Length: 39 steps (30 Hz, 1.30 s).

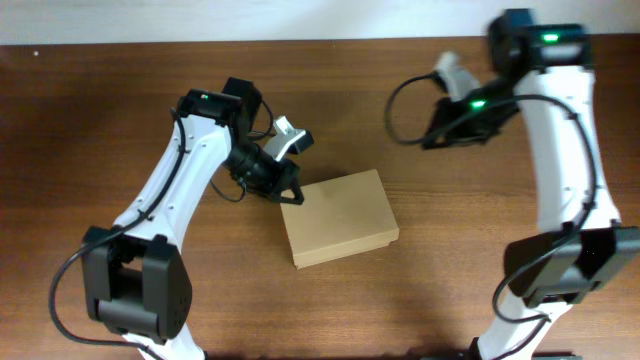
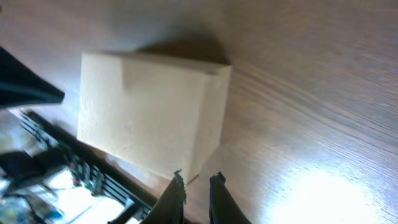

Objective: Pack container

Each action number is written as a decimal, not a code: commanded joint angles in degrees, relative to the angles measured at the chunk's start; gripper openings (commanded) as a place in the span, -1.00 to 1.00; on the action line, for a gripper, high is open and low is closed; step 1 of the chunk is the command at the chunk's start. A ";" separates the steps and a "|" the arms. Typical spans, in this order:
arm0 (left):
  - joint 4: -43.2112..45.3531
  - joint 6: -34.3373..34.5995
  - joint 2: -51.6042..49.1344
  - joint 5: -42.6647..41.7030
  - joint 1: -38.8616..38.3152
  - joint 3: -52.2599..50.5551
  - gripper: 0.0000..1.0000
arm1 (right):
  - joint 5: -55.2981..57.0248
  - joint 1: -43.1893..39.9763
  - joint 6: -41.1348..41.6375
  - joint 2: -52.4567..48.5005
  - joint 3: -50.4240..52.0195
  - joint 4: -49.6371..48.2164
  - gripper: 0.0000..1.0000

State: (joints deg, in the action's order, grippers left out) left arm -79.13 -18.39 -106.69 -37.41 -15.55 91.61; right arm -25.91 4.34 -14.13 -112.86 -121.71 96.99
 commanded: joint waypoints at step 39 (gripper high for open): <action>1.51 29.75 54.07 65.77 -2.78 5.84 -0.94 | 18.86 31.41 12.76 1.27 24.55 -5.84 -0.75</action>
State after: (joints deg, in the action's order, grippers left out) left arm -77.82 10.37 -53.84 26.02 -18.26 96.95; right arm -7.92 35.79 -1.74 -112.86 -98.61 92.07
